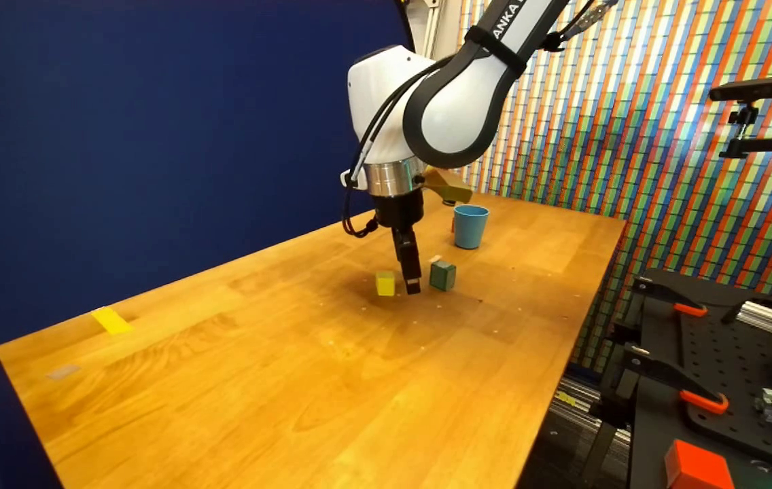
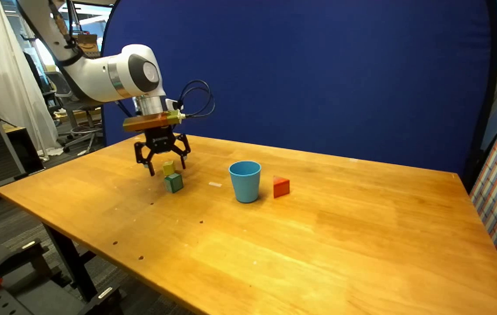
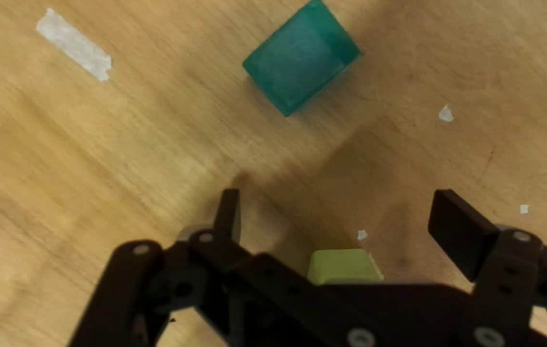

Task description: Put the yellow block in the blue cup

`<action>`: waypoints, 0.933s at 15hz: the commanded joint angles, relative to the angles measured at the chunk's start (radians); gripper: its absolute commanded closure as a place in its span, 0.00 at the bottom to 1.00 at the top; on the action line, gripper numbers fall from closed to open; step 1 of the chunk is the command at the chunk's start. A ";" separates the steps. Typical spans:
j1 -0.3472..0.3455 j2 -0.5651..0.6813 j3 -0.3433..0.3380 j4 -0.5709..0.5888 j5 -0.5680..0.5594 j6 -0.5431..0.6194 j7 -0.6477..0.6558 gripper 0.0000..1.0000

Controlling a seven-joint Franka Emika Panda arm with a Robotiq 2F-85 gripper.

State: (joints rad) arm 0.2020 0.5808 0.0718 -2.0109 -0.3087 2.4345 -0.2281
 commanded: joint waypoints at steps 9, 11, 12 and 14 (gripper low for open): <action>0.018 0.115 0.008 0.150 -0.022 -0.001 0.005 0.25; 0.025 0.113 0.012 0.149 -0.021 -0.003 0.007 0.34; 0.029 0.110 0.014 0.148 -0.020 -0.004 0.010 0.41; 0.036 0.096 0.013 0.135 -0.019 -0.009 0.016 0.57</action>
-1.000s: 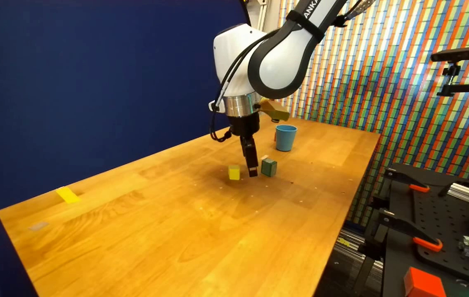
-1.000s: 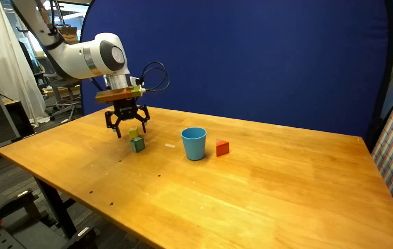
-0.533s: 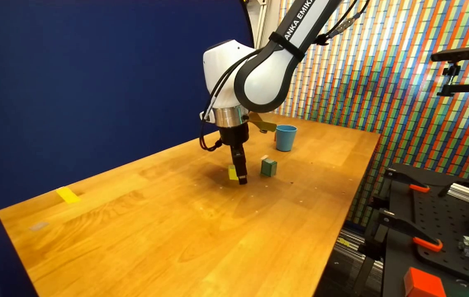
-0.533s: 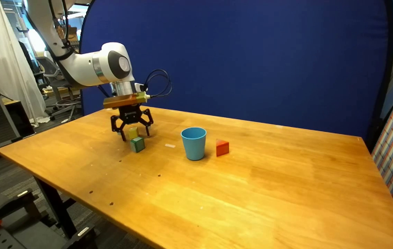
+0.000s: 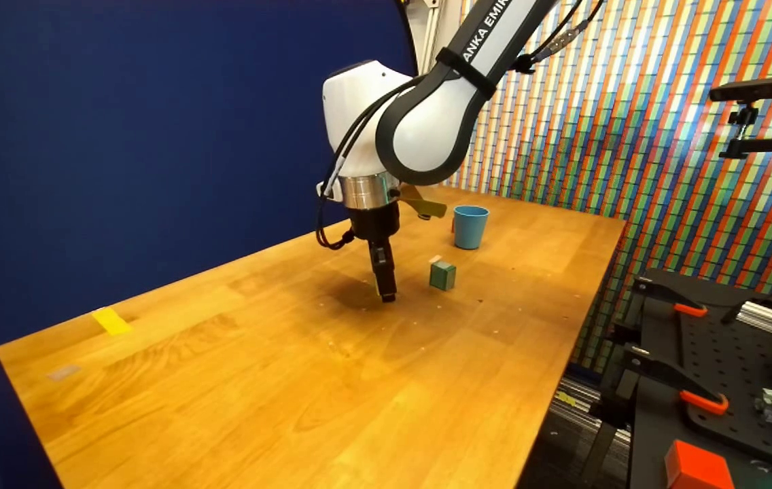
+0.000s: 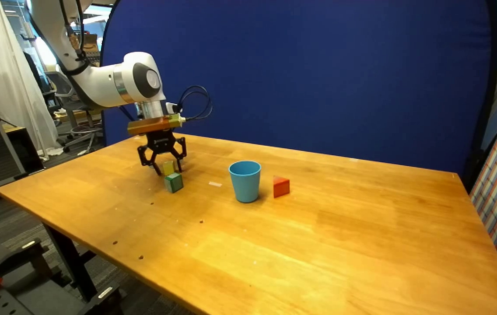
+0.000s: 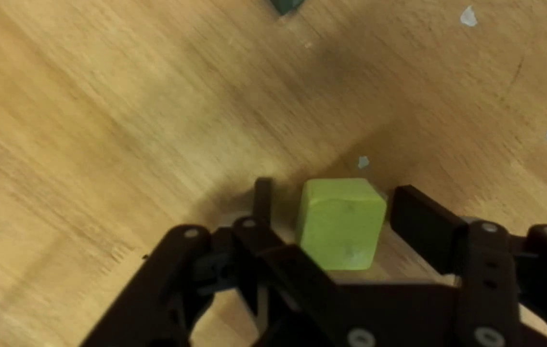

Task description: Put the yellow block in the blue cup

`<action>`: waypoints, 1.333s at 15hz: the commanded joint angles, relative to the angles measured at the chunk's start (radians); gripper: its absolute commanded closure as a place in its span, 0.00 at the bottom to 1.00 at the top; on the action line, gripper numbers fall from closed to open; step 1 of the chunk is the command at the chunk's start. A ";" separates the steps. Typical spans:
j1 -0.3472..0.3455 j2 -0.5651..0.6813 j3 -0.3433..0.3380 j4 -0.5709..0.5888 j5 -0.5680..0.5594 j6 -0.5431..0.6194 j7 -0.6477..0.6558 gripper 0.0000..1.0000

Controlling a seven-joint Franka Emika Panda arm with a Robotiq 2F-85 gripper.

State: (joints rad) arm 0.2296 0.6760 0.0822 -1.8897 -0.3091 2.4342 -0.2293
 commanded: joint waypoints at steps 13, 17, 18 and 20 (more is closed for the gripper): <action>-0.070 -0.435 -0.212 -0.240 -0.237 -0.130 0.347 0.87; -0.144 -0.439 -0.217 -0.247 -0.246 -0.161 0.373 0.87; -0.158 -0.423 -0.214 -0.246 -0.240 -0.155 0.373 0.87; -0.176 -0.392 -0.213 -0.240 -0.233 -0.147 0.377 0.87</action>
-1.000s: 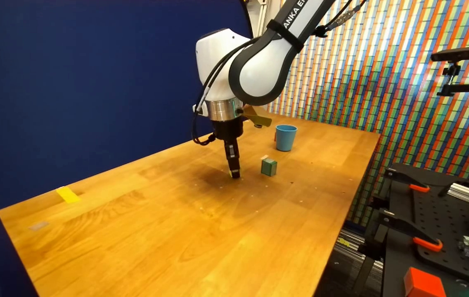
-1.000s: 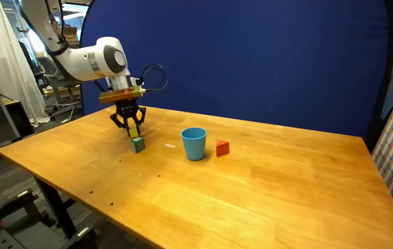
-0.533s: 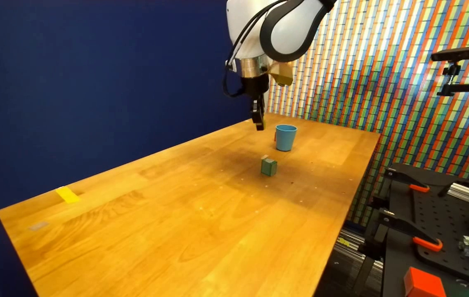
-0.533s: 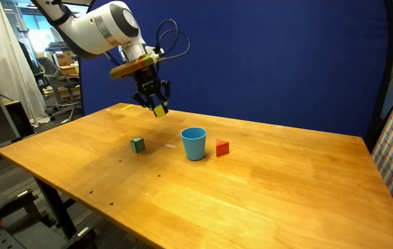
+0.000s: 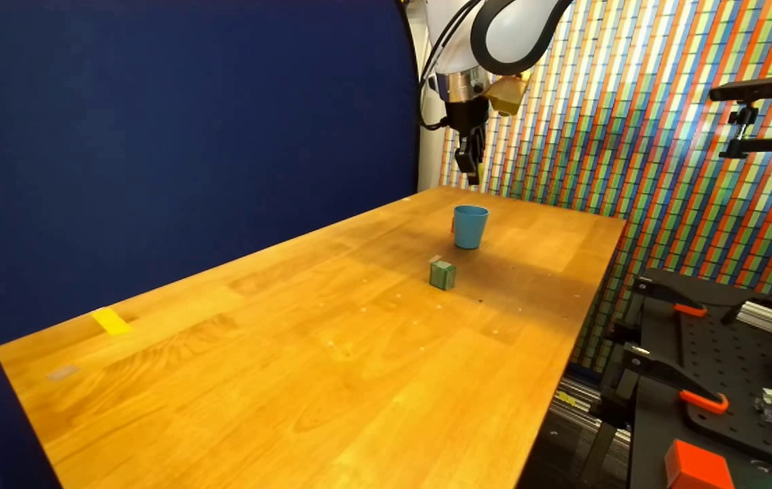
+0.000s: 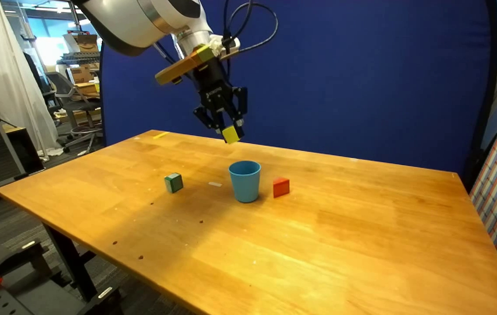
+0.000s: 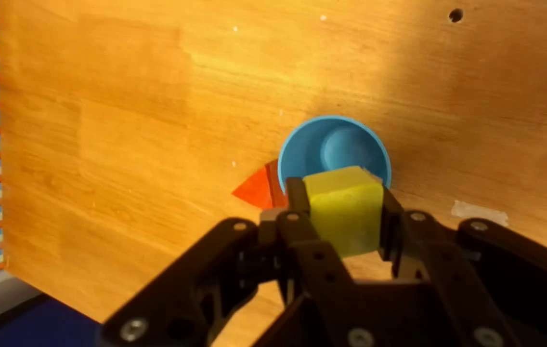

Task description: Put the yellow block in the blue cup

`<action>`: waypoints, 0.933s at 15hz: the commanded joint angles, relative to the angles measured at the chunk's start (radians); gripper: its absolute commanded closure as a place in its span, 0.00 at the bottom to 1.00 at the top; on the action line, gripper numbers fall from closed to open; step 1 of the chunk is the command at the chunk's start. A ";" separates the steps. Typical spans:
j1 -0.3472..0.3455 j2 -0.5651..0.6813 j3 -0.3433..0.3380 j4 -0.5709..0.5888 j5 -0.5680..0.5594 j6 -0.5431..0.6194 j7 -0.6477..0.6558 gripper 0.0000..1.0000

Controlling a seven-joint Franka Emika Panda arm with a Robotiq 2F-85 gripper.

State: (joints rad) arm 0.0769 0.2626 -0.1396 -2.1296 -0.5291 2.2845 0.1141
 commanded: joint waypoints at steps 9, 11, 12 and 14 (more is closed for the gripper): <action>-0.038 0.093 0.002 0.028 -0.006 0.001 0.041 0.18; -0.040 0.078 0.005 0.017 0.003 0.003 0.033 0.02; -0.044 0.063 0.012 0.008 0.018 0.001 0.017 0.00; -0.038 0.090 0.012 0.015 0.015 -0.002 0.024 0.00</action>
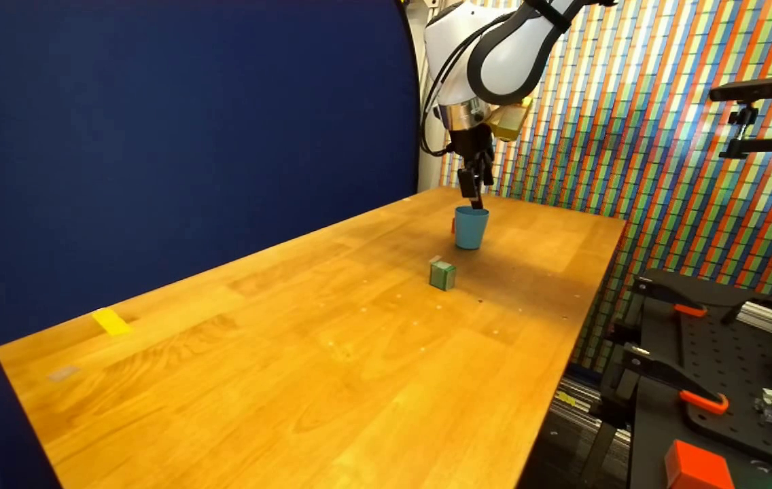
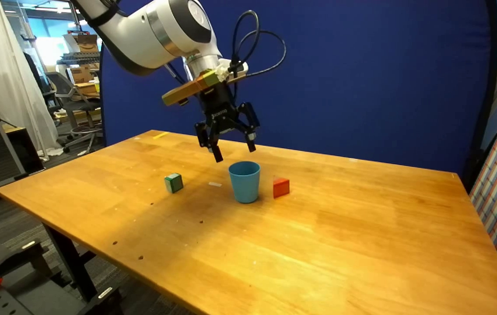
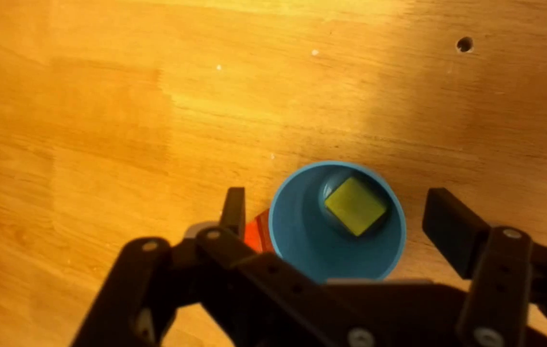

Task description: Put the yellow block in the blue cup

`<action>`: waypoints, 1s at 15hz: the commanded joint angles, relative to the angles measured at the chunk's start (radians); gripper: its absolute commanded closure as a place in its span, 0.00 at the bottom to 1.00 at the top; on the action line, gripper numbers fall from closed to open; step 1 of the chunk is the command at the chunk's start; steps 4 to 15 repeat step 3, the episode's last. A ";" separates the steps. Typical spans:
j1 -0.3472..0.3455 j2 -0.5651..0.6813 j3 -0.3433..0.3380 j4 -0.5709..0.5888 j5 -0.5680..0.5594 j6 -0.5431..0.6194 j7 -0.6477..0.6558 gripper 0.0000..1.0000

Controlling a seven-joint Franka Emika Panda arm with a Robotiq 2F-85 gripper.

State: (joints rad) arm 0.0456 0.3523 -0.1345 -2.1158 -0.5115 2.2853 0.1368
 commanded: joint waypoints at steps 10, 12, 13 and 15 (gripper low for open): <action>-0.006 0.003 0.009 0.000 0.002 -0.003 -0.001 0.00; -0.006 0.003 0.009 0.000 0.002 -0.003 -0.001 0.00; -0.006 0.003 0.009 0.000 0.002 -0.003 -0.001 0.00; -0.006 0.003 0.009 0.000 0.002 -0.003 -0.001 0.00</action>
